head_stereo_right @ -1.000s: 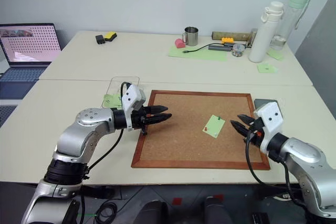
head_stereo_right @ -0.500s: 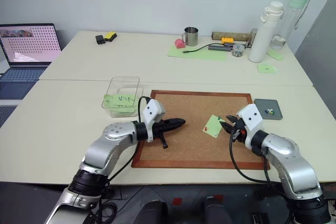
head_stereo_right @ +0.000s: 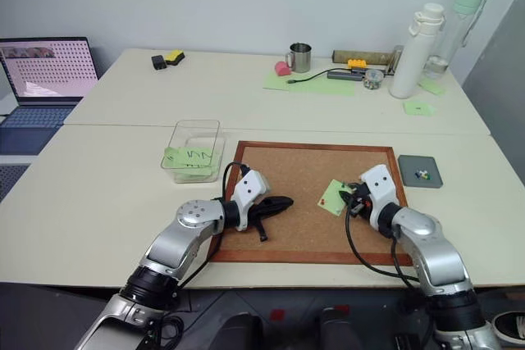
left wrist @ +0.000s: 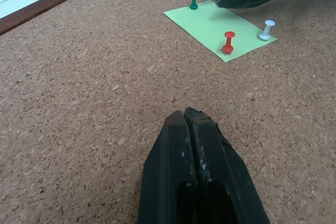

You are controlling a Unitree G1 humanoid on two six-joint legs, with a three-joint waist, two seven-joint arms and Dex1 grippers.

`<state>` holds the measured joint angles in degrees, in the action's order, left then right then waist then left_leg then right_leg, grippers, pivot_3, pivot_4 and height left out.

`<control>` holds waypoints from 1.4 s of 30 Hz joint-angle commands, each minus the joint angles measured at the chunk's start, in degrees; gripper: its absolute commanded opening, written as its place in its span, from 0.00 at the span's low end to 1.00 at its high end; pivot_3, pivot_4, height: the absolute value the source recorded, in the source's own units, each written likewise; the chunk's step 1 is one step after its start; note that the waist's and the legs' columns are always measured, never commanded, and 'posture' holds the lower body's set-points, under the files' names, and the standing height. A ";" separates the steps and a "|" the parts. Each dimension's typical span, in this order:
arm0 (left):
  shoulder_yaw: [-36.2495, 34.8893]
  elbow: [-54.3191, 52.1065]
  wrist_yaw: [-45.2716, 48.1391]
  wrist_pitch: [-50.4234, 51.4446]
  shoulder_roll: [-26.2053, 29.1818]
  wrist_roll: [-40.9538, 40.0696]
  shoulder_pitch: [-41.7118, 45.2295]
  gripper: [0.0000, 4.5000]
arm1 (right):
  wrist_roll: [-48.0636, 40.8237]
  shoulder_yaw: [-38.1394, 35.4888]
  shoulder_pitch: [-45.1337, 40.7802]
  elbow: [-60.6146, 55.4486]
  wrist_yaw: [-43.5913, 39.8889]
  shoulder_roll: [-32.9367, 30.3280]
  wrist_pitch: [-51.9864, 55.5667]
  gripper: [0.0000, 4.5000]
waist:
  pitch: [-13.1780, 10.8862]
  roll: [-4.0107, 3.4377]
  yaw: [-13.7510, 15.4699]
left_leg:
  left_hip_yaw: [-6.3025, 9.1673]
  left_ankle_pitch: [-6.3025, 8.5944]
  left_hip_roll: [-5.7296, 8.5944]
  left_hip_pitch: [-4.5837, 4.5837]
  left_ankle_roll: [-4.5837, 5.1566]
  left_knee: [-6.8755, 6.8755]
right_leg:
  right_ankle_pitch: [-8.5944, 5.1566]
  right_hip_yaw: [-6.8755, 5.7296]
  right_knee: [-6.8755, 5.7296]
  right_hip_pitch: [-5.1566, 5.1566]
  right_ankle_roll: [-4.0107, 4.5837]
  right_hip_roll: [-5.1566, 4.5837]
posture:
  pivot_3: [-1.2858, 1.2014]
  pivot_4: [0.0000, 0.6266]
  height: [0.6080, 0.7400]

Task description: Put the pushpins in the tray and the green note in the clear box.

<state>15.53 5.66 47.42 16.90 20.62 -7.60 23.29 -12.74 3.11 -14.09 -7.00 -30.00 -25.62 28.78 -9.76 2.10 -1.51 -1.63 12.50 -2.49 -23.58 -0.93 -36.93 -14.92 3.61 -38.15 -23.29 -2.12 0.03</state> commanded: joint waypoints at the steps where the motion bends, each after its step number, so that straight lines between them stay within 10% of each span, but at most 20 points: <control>1: 1.19 -0.11 1.24 0.15 -0.22 0.32 -0.11 0.01 | 0.58 -0.46 -2.41 1.87 0.47 1.22 -2.15 0.32 | 0.01 -0.01 0.03 | 0.00 0.00 0.00 0.00 0.00 0.00 | 0.00 0.00 0.00 0.00 0.00 0.00 | 0.52 0.24 1.00; 9: 0.48 -1.09 1.16 0.78 -0.08 0.15 -0.58 0.01 | 0.44 -1.02 -4.43 5.99 0.17 2.96 -3.21 0.32 | 0.02 -0.03 -0.02 | 0.00 0.00 0.00 0.00 0.00 0.01 | 0.00 0.00 0.01 0.00 0.00 0.00 | 0.52 0.24 1.00; 17: 0.21 -1.57 0.93 1.30 -0.06 0.05 -0.87 0.00 | -0.50 -2.65 -5.26 7.18 0.05 3.92 -3.77 0.01 | 0.02 -0.03 -0.03 | 0.00 0.00 -0.01 0.00 0.00 0.02 | 0.00 0.00 0.01 0.00 0.00 0.00 | 0.52 0.24 1.00; 42: 0.97 -0.44 0.32 2.21 1.37 2.46 -1.56 0.00 | -6.18 -9.27 -5.15 -3.25 -0.68 -0.15 2.13 0.01 | 0.06 -0.10 -0.15 | -0.01 0.00 -0.02 0.03 0.00 0.02 | 0.00 0.02 0.00 0.00 0.00 0.01 | 0.52 0.24 1.00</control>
<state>15.45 4.82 47.92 17.81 21.13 -6.51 23.07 -17.27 -2.24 -17.84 -8.76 -32.09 -24.76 30.20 -9.71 2.01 -1.65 -1.65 12.50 -2.52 -23.55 -0.93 -36.90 -14.91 3.63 -38.16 -23.28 -2.12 0.04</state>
